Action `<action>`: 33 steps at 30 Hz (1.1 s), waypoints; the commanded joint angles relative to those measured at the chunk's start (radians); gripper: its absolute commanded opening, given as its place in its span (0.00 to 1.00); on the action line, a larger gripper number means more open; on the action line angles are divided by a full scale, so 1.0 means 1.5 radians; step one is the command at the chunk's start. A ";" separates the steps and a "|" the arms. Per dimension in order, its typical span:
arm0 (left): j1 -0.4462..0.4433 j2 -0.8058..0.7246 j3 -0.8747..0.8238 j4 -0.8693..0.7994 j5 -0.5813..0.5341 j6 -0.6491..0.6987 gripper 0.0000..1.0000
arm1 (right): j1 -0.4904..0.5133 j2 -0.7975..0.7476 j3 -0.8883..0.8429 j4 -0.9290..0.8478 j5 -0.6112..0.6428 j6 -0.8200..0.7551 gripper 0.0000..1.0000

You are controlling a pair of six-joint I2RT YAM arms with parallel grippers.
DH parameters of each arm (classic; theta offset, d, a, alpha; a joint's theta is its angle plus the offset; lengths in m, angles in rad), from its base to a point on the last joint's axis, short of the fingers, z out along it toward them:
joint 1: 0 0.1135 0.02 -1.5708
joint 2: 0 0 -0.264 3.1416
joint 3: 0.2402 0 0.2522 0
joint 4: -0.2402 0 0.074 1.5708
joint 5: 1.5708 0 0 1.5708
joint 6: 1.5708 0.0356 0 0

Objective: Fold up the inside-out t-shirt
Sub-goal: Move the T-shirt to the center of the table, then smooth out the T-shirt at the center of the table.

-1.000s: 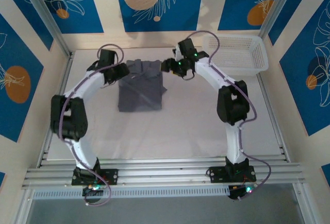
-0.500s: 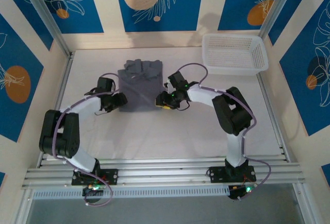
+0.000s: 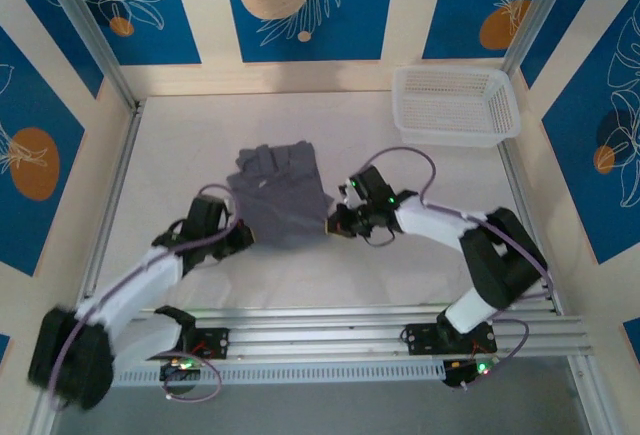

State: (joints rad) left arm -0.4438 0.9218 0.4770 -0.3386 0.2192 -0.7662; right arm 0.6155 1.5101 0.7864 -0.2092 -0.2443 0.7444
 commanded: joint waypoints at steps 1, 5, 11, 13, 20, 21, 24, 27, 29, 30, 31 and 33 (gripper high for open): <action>-0.056 -0.142 -0.048 -0.123 -0.040 -0.102 0.57 | 0.015 -0.093 -0.087 -0.047 -0.032 0.009 0.13; -0.060 -0.232 -0.022 -0.223 -0.114 -0.087 0.90 | 0.016 -0.183 -0.072 -0.111 -0.014 -0.005 0.51; 0.005 -0.034 0.108 -0.233 -0.227 0.037 0.90 | -0.023 -0.064 0.100 -0.112 0.069 -0.132 0.55; 0.064 0.011 0.115 -0.187 -0.205 0.053 0.89 | -0.023 0.011 0.167 -0.114 0.095 -0.199 0.56; 0.164 0.159 0.106 0.009 -0.092 0.093 0.79 | -0.026 0.265 0.386 -0.171 0.137 -0.368 0.60; 0.165 0.185 0.110 0.035 -0.068 0.098 0.75 | -0.027 0.288 0.405 -0.171 0.130 -0.375 0.61; 0.169 0.257 0.123 0.076 -0.031 0.098 0.67 | -0.028 0.344 0.462 -0.193 0.090 -0.385 0.60; 0.173 0.314 0.135 0.100 -0.007 0.091 0.59 | -0.026 0.360 0.480 -0.191 0.056 -0.369 0.28; 0.173 0.333 0.141 0.117 -0.002 0.081 0.58 | -0.027 0.347 0.469 -0.180 0.042 -0.356 0.08; 0.174 0.343 0.145 0.122 -0.007 0.079 0.58 | -0.027 0.339 0.458 -0.173 0.034 -0.350 0.01; 0.173 0.351 0.150 0.122 -0.013 0.078 0.57 | -0.029 0.329 0.449 -0.169 0.029 -0.347 0.00; 0.176 0.368 0.163 0.120 -0.024 0.081 0.53 | -0.031 0.307 0.428 -0.164 0.017 -0.339 0.00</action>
State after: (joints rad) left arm -0.1955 1.4490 0.6792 -0.2016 0.1684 -0.6491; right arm 0.5751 2.0415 1.4590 -0.4572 -0.1486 0.2279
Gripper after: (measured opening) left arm 0.551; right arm 0.061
